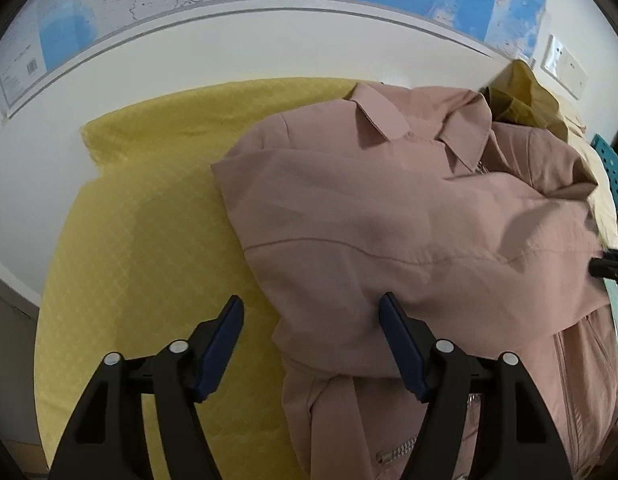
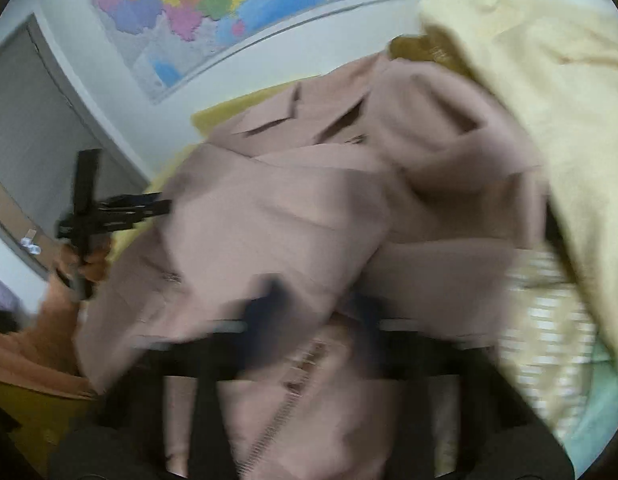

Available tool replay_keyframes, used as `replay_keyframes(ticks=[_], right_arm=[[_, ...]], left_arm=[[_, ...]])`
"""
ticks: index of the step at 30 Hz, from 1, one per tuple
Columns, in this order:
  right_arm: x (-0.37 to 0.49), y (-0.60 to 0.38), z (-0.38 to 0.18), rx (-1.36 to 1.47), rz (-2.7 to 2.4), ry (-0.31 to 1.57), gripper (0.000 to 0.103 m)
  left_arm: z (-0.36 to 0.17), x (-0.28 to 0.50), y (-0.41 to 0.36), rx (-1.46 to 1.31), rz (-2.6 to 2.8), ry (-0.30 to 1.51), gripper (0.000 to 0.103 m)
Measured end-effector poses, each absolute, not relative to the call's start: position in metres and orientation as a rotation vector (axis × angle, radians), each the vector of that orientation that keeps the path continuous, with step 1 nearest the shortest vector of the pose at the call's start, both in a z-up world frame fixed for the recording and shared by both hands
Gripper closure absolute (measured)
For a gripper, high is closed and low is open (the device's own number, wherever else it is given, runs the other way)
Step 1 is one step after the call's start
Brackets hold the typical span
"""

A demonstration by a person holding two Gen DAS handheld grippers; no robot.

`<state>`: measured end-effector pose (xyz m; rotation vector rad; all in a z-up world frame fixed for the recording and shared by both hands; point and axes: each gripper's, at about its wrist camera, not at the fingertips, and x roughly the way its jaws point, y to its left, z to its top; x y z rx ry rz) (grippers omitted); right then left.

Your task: Fold large clothes

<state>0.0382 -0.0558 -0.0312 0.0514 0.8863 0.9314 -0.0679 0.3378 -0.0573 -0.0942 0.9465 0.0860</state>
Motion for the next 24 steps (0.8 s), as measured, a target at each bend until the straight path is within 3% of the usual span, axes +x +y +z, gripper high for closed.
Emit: replay_keyframes(ticks=[3, 6, 7, 8, 10, 13, 19, 22, 24], right_arm=[[0.032, -0.067, 0.007, 0.065, 0.901, 0.752, 0.098], [0.018, -0.079, 0.053, 0.000, 0.787, 0.607, 0.096], [0.017, -0.075, 0.058, -0.053, 0.751, 0.589, 0.079], [0.018, -0.069, 0.057, -0.108, 0.684, 0.599, 0.049], [0.025, -0.058, 0.041, -0.186, 0.618, 0.647, 0.032], [0.031, -0.048, 0.010, -0.237, 0.614, 0.736, 0.039], [0.026, -0.073, -0.006, -0.145, 0.622, 0.751, 0.038], [0.031, -0.082, -0.020, -0.145, 0.598, 0.802, 0.036], [0.030, -0.075, -0.028, -0.188, 0.582, 0.812, 0.061]], left_arm=[[-0.046, -0.070, 0.332, -0.062, 0.127, 0.910, 0.054], [-0.030, -0.074, 0.328, -0.057, 0.140, 0.837, 0.054], [-0.028, -0.074, 0.327, -0.052, 0.136, 0.826, 0.053], [-0.028, -0.072, 0.324, -0.040, 0.126, 0.826, 0.049], [-0.036, -0.066, 0.317, 0.001, 0.131, 0.856, 0.046], [-0.055, -0.059, 0.312, 0.032, 0.141, 0.918, 0.046], [-0.060, -0.062, 0.321, 0.039, 0.172, 0.923, 0.043], [-0.055, -0.062, 0.319, 0.045, 0.160, 0.897, 0.034], [-0.058, -0.059, 0.314, 0.076, 0.160, 0.901, 0.033]])
